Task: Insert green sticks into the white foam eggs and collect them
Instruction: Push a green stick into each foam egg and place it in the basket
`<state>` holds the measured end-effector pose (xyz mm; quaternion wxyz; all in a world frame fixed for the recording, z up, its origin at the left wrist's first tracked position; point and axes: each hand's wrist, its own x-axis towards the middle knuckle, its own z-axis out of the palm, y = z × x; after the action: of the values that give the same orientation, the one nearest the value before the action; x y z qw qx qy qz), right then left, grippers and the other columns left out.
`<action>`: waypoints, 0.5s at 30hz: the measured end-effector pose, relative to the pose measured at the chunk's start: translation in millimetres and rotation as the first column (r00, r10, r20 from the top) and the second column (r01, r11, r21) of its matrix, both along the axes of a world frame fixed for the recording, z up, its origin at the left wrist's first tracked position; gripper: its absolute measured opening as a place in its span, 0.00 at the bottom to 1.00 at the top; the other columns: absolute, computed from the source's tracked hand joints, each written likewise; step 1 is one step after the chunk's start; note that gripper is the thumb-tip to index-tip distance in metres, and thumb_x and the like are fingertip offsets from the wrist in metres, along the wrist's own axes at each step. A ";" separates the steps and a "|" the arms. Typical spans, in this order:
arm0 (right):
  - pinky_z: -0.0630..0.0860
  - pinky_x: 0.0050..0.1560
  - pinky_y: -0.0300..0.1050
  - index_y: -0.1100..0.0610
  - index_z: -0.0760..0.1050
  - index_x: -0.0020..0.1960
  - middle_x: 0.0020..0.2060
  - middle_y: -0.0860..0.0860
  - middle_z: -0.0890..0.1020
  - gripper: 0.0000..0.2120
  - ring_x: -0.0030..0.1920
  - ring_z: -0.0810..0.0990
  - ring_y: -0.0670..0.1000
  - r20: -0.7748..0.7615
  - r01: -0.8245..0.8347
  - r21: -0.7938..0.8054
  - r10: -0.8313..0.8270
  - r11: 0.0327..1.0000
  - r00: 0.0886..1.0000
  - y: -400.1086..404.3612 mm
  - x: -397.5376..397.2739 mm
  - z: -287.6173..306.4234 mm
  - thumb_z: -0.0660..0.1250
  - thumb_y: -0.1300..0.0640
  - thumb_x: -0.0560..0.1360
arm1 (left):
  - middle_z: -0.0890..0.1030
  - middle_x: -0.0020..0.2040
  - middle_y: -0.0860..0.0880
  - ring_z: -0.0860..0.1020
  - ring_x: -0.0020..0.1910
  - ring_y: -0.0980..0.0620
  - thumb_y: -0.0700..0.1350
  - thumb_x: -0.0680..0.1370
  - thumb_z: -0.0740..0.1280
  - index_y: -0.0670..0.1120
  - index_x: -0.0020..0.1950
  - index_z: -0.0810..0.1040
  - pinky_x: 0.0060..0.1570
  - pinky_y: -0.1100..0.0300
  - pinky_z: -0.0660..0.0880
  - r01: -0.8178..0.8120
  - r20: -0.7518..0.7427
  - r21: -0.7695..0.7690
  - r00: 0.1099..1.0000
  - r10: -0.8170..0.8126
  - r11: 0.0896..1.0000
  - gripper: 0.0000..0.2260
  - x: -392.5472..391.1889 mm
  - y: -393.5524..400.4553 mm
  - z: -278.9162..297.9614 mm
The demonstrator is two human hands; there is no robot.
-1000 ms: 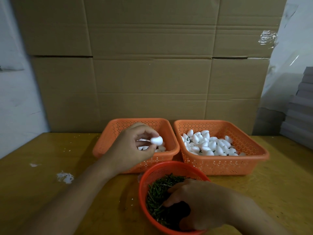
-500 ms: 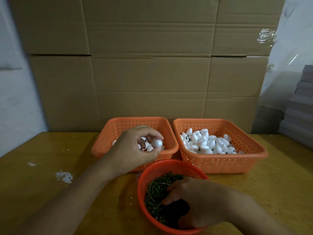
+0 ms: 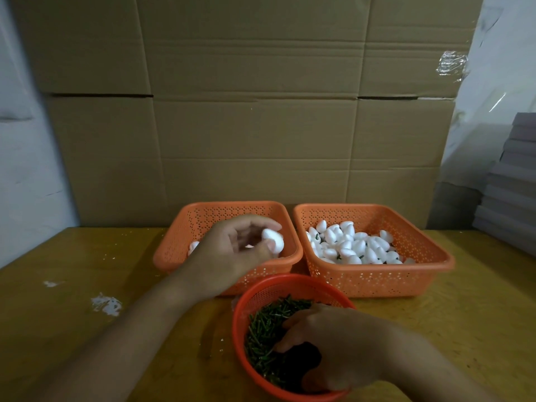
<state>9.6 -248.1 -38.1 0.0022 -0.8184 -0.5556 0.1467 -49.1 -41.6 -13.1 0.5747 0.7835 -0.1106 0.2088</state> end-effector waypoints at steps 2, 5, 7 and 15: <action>0.68 0.71 0.54 0.37 0.68 0.72 0.72 0.39 0.69 0.27 0.72 0.65 0.48 -0.006 0.002 0.006 -0.002 1.000 1.000 -0.2 0.4 -0.5 0.69 0.48 0.75 | 0.85 0.49 0.44 0.84 0.47 0.48 0.44 0.77 0.67 0.51 0.57 0.83 0.47 0.59 0.80 0.080 -0.083 -0.231 0.991 -0.102 0.970 0.10 -1.7 -0.6 3.0; 0.68 0.71 0.53 0.37 0.68 0.72 0.72 0.40 0.70 0.27 0.72 0.66 0.49 0.004 0.004 0.004 -0.004 1.000 1.000 0.1 0.4 -1.6 0.69 0.48 0.75 | 0.83 0.48 0.40 0.82 0.42 0.49 0.46 0.78 0.66 0.46 0.56 0.84 0.44 0.58 0.80 0.135 -0.153 -0.449 0.962 -0.226 0.883 0.11 -3.0 -0.7 7.2; 0.67 0.71 0.53 0.37 0.68 0.72 0.72 0.41 0.69 0.27 0.72 0.66 0.50 0.005 0.005 0.000 -0.005 1.000 1.000 0.1 0.5 -1.7 0.69 0.47 0.75 | 0.82 0.46 0.41 0.81 0.40 0.50 0.48 0.78 0.67 0.44 0.56 0.84 0.41 0.58 0.80 0.116 -0.198 -0.539 0.945 -0.260 0.834 0.11 -2.0 -0.6 8.4; 0.71 0.69 0.46 0.40 0.73 0.70 0.68 0.41 0.75 0.24 0.68 0.72 0.46 -0.019 0.005 0.042 -0.004 0.999 1.000 0.8 0.7 0.6 0.70 0.49 0.75 | 0.81 0.40 0.45 0.80 0.35 0.54 0.51 0.76 0.69 0.44 0.50 0.88 0.35 0.61 0.80 0.061 -0.309 -0.702 0.871 -0.381 0.709 0.13 2.3 1.1 5.2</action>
<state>10.2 -247.3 -37.4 0.0247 -0.8179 -0.5567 0.1428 -46.8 -40.6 -7.9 0.8488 0.5284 0.0071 -0.0172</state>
